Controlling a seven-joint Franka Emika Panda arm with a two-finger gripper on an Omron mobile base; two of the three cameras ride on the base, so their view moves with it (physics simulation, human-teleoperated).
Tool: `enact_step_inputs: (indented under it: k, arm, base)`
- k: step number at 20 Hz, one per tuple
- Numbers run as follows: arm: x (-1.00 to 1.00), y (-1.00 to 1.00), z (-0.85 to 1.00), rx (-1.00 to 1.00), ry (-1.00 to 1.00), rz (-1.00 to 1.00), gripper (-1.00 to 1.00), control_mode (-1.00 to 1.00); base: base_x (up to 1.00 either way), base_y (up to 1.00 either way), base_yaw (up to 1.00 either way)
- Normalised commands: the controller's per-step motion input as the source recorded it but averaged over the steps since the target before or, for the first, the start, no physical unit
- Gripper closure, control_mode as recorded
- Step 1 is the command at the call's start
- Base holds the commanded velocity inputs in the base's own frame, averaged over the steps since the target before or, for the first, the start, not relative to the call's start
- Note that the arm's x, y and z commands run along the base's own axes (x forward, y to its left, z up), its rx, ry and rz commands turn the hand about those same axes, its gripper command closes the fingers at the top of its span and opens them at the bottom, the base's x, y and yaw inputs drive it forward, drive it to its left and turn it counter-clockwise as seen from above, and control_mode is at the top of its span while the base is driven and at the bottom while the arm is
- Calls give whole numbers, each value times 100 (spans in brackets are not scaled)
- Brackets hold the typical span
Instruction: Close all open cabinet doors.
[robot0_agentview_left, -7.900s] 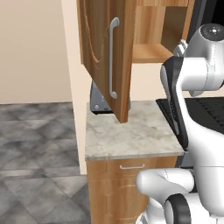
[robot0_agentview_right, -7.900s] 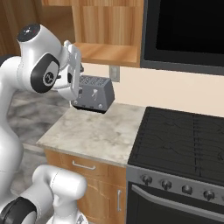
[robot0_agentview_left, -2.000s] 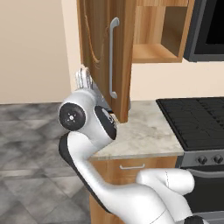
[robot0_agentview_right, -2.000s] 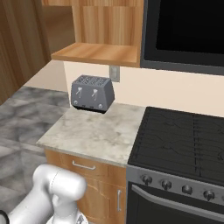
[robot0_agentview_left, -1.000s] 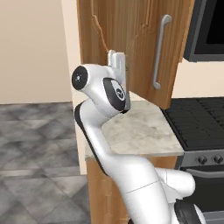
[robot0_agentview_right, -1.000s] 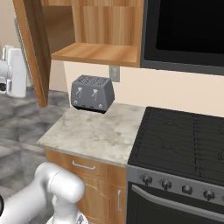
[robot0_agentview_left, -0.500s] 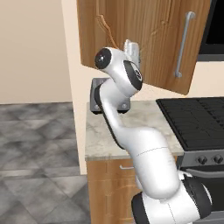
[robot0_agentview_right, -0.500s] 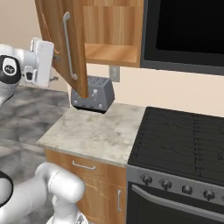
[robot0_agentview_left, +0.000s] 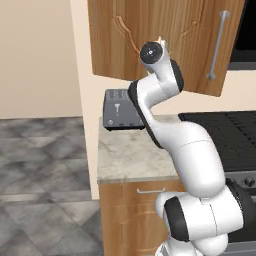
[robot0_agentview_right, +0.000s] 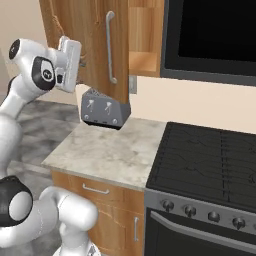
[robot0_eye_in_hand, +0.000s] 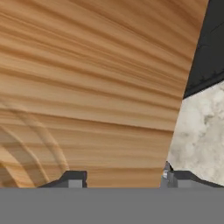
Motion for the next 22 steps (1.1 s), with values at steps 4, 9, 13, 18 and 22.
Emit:
enact_step_inputs:
  k: [4,9,13,18,22]
  arm:
    - [83,-23,-20,6,0,22,-100,-100]
    - [70,-23,-22,6,0,30,-100,-100]
    - [70,-15,-21,9,0,36,-100,-100]
    - [57,-6,-17,7,-5,35,-100,-100]
    - [58,0,-20,4,-7,32,-100,-100]
  base:
    - [0,0,0]
    - [0,0,0]
    - [0,0,0]
    - [0,0,0]
    - [0,0,0]
